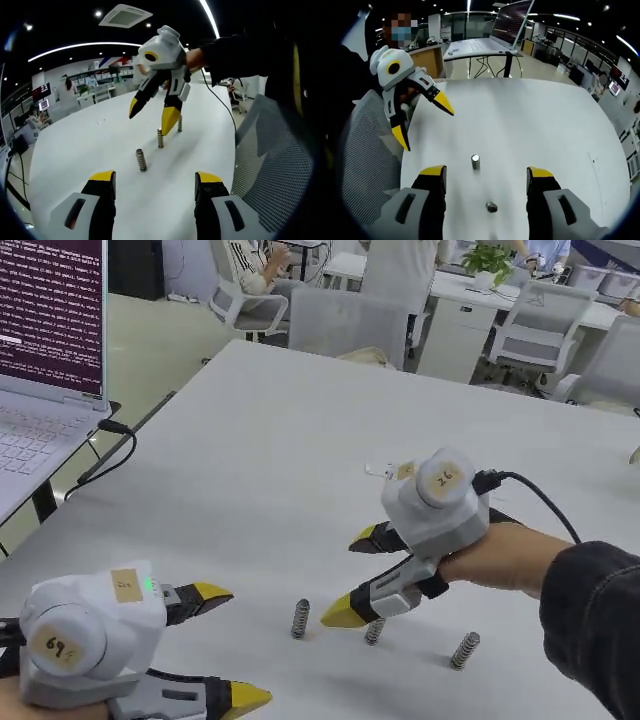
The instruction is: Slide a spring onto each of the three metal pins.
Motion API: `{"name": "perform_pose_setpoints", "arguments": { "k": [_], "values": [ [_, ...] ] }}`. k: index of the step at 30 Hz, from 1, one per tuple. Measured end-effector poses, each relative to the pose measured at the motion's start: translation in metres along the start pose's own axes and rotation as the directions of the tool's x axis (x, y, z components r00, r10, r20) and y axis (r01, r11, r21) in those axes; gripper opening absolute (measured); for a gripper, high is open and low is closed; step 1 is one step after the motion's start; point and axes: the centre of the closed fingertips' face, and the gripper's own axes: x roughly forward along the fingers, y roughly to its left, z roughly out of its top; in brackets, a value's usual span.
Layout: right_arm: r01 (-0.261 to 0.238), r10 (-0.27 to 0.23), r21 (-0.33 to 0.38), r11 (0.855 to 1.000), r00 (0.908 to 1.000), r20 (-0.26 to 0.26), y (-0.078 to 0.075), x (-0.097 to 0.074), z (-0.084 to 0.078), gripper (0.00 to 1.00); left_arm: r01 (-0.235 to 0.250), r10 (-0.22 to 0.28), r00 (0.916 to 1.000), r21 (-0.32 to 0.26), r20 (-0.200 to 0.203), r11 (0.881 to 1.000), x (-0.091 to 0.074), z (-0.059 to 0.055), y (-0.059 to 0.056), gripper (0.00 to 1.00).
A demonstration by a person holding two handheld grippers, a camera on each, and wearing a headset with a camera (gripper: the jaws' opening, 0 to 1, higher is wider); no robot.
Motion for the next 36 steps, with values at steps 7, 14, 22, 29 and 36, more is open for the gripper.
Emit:
{"name": "perform_pose_setpoints", "arguments": {
  "k": [7, 14, 22, 29, 36],
  "values": [
    [0.059, -0.061, 0.036, 0.998, 0.9956, 0.072, -0.006, -0.026, -0.004, 0.66, 0.004, -0.004, 1.0, 0.007, 0.004, 1.0, 0.004, 0.007, 0.0, 0.6],
    [0.131, -0.142, 0.087, 0.988, 0.9796, 0.142, -0.009, -0.059, -0.014, 0.66, 0.006, -0.006, 0.9999, 0.007, 0.009, 1.0, 0.006, 0.011, 0.001, 0.6],
    [0.204, -0.235, 0.152, 0.967, 0.9464, 0.222, -0.008, -0.09, -0.028, 0.68, 0.003, -0.003, 0.9998, -0.001, 0.02, 1.0, 0.006, 0.013, 0.001, 0.6],
    [0.26, -0.315, 0.215, 0.941, 0.9073, 0.279, -0.001, -0.113, -0.061, 0.7, -0.001, 0.001, 0.9995, -0.013, 0.032, 1.0, 0.004, 0.014, 0.002, 0.61],
    [0.283, -0.362, 0.289, 0.915, 0.8909, 0.274, 0.013, -0.115, -0.098, 0.73, 0.0, 0.001, 0.9994, -0.022, 0.036, 1.0, 0.003, 0.012, 0.001, 0.61]
  ]
}}
